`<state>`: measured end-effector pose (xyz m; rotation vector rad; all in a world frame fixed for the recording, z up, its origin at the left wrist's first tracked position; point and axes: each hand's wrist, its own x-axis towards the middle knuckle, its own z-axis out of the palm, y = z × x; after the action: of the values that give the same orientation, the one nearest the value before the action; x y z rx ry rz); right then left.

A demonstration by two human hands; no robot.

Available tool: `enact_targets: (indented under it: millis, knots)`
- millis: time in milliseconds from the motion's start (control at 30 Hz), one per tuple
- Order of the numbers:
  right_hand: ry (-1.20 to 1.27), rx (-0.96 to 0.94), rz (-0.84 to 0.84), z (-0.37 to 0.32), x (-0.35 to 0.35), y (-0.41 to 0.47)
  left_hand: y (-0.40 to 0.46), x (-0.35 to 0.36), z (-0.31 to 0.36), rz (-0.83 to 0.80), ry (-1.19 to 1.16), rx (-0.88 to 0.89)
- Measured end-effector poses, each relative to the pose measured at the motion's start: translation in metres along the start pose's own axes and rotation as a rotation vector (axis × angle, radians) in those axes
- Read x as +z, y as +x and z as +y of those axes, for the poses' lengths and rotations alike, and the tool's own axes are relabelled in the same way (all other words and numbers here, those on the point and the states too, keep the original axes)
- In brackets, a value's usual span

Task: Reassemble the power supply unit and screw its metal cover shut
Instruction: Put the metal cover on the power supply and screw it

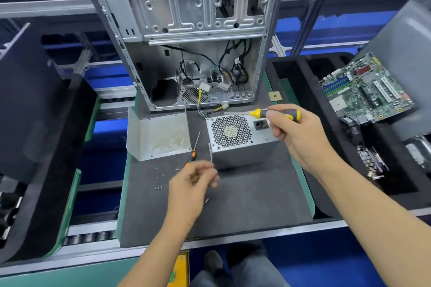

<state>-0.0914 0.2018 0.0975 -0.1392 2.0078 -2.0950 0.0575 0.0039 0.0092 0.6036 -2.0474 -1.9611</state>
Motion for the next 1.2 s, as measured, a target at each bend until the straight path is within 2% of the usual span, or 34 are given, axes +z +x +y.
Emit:
enact_targets:
  millis: [33,100,167,333,867,1100,1200]
  knots:
    - [0.14,0.035,-0.005,0.0,0.003,-0.001,0.005,-0.001,0.014,0.059,-0.163,-0.033]
    - [0.307,0.097,0.028,0.001,0.01,-0.002,0.018,-0.002,0.037,0.12,-0.333,-0.053]
    - [0.328,0.142,0.07,0.002,0.019,-0.002,0.031,0.001,0.05,0.137,-0.389,-0.063]
    - [0.297,0.174,0.127,0.002,0.037,-0.002,0.045,0.012,0.064,0.036,-0.518,-0.098]
    - [0.217,0.199,0.108,0.009,0.041,-0.002,0.05,0.006,0.058,-0.036,-0.519,-0.124]
    - [0.053,0.119,0.098,0.003,0.04,0.0,0.053,-0.002,0.061,-0.058,-0.319,-0.087]
    - [0.064,0.105,0.081,-0.002,0.042,-0.002,0.053,-0.004,0.064,-0.079,-0.324,-0.09]
